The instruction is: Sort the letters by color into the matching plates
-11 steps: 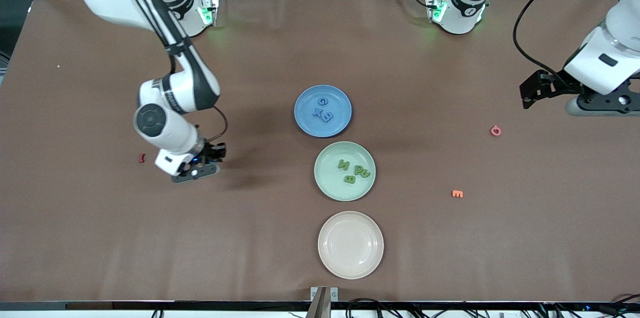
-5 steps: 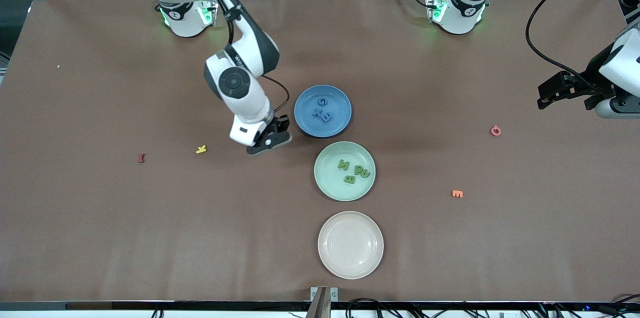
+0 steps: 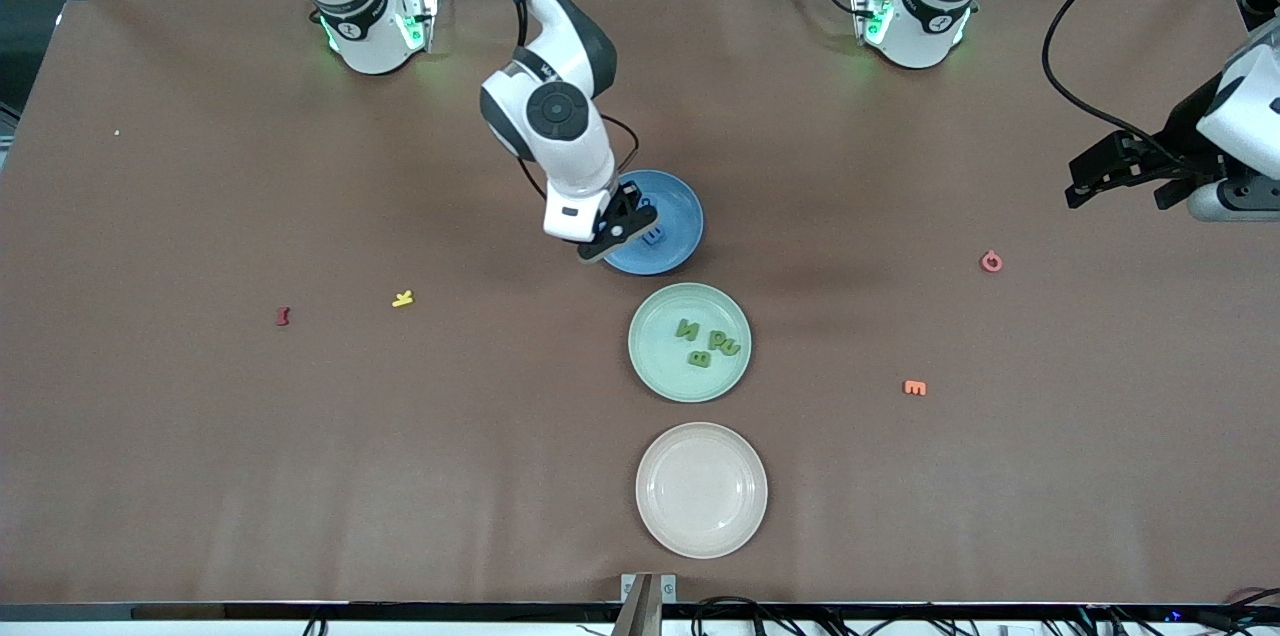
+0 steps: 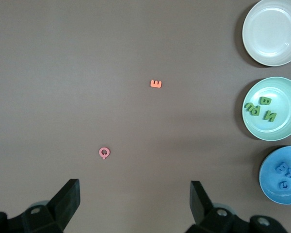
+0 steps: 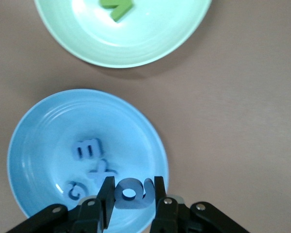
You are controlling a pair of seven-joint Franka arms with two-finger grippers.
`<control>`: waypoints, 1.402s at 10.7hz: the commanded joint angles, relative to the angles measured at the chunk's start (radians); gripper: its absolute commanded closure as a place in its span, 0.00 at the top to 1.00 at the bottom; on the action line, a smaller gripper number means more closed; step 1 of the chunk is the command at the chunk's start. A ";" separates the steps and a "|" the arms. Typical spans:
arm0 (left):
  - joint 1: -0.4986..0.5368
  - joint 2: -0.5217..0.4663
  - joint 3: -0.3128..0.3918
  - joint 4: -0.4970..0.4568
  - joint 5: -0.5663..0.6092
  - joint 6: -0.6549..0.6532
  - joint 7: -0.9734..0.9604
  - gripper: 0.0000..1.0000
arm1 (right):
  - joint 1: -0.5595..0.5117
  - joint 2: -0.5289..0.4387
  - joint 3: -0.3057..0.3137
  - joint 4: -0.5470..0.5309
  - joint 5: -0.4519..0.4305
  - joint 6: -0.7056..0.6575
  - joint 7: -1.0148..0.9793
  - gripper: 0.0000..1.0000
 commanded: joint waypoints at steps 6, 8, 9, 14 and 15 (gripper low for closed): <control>-0.001 -0.032 0.008 -0.054 -0.011 0.041 0.019 1.00 | 0.018 0.077 0.000 0.113 0.002 -0.013 0.079 1.00; -0.006 -0.024 -0.002 -0.054 -0.011 0.089 0.019 1.00 | -0.024 0.049 -0.051 0.118 0.002 -0.079 -0.012 1.00; -0.006 -0.019 -0.016 -0.054 -0.011 0.106 0.019 1.00 | -0.067 0.025 -0.081 0.118 0.002 -0.120 -0.072 1.00; -0.015 -0.007 -0.067 -0.051 0.058 0.107 0.019 1.00 | -0.394 -0.017 -0.136 0.254 -0.004 -0.346 -0.331 1.00; -0.015 -0.006 -0.070 -0.051 0.058 0.104 0.019 1.00 | -0.449 -0.017 -0.148 0.283 -0.004 -0.369 -0.373 1.00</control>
